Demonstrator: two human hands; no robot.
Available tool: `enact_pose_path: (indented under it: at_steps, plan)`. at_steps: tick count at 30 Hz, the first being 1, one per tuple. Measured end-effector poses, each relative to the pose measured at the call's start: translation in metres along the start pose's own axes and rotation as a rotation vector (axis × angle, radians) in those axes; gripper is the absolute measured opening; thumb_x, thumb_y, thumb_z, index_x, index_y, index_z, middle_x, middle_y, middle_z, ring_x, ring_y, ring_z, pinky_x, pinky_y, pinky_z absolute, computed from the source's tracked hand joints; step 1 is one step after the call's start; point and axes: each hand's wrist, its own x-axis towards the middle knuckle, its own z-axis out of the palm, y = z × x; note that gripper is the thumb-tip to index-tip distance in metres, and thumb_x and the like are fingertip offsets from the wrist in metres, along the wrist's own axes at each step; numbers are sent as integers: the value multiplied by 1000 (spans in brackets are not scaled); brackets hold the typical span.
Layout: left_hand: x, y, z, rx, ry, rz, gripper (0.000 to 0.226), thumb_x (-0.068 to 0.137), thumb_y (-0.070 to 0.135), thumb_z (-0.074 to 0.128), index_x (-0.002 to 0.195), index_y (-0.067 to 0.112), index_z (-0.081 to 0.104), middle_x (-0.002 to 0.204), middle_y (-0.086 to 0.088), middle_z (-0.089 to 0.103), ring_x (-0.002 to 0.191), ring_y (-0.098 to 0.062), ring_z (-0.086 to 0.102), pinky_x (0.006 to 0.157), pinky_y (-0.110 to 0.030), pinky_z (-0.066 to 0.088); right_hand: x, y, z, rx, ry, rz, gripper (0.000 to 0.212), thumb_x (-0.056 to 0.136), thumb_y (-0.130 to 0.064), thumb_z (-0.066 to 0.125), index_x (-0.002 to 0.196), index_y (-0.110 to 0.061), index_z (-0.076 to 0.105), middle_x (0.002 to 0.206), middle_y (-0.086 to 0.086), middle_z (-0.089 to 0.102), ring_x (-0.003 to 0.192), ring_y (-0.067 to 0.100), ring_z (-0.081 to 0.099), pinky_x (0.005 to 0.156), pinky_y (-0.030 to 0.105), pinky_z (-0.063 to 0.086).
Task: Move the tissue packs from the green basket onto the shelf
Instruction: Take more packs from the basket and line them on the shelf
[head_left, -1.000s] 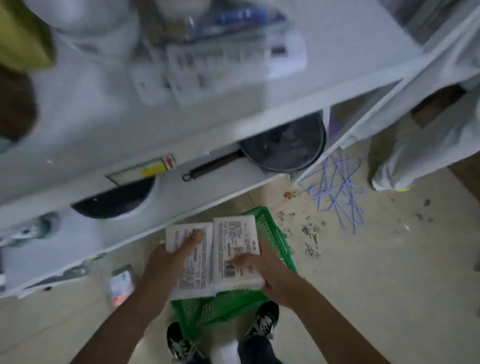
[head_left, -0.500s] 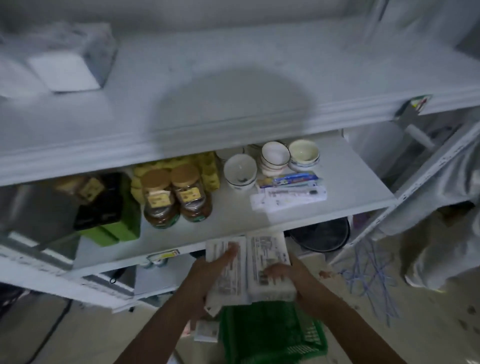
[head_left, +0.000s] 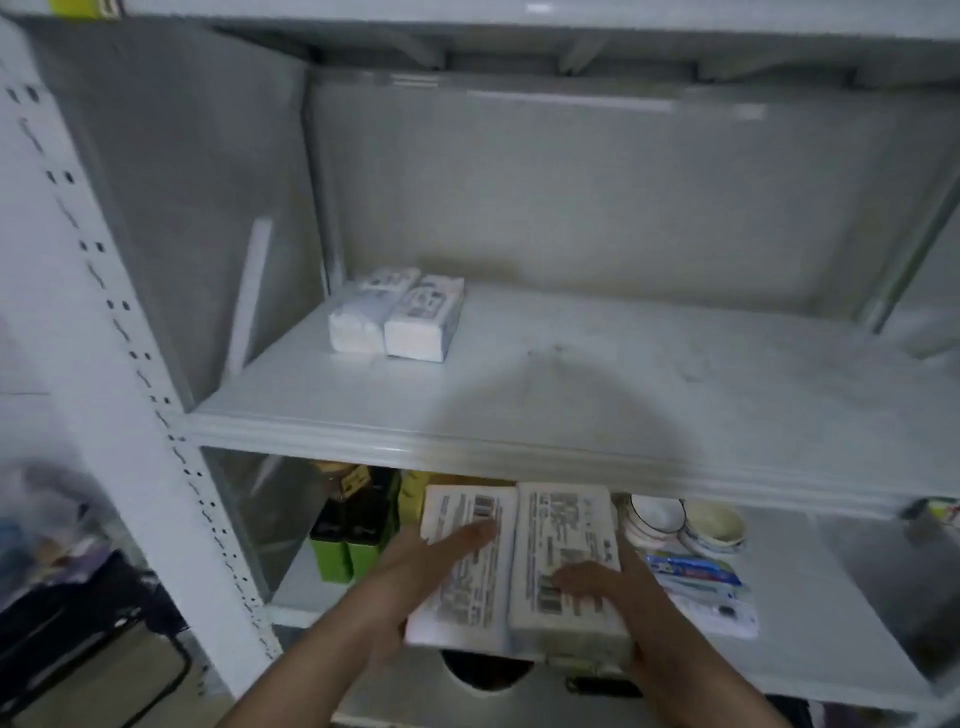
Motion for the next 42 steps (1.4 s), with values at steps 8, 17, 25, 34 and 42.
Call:
enact_pose_path:
  at_steps: [8, 17, 25, 34, 42]
  plan:
    - [-8, 110, -66, 44, 161, 284, 49, 67, 52, 93, 103, 20, 83, 104, -10, 84, 95, -27, 81, 76, -37, 66, 62, -88, 92, -31, -124, -104, 53, 59, -6, 83, 111, -12, 74, 106, 20, 81, 89, 36, 80, 61, 39, 65]
    - [36, 173, -141, 206, 320, 295, 66, 78, 50, 87, 131, 15, 69, 114, -6, 82, 102, -25, 79, 96, -42, 61, 153, -104, 159, -125, -104, -58, 43, 80, -14, 83, 122, -10, 73, 110, 14, 81, 100, 35, 78, 78, 43, 65]
    - [73, 185, -171, 378, 384, 237, 78, 82, 48, 84, 140, 5, 54, 130, -16, 71, 106, -32, 73, 96, -47, 60, 192, -90, 178, -511, 63, -97, 57, 73, -43, 83, 120, -15, 69, 101, 7, 81, 92, 28, 78, 81, 39, 65]
    - [43, 127, -225, 717, 206, 508, 89, 63, 71, 87, 138, 72, 40, 130, 35, 66, 115, 7, 66, 90, -17, 59, 166, -53, 145, -811, -91, -457, 98, 69, -65, 85, 146, -58, 25, 141, -35, 55, 124, -13, 56, 97, 12, 51]
    - [75, 135, -231, 902, 267, 525, 95, 93, 40, 76, 167, 31, 18, 155, 7, 52, 131, -15, 55, 114, -32, 44, 187, -56, 161, -1060, 96, -553, 95, 84, -53, 75, 158, -30, 20, 141, -10, 63, 113, 13, 67, 98, 43, 57]
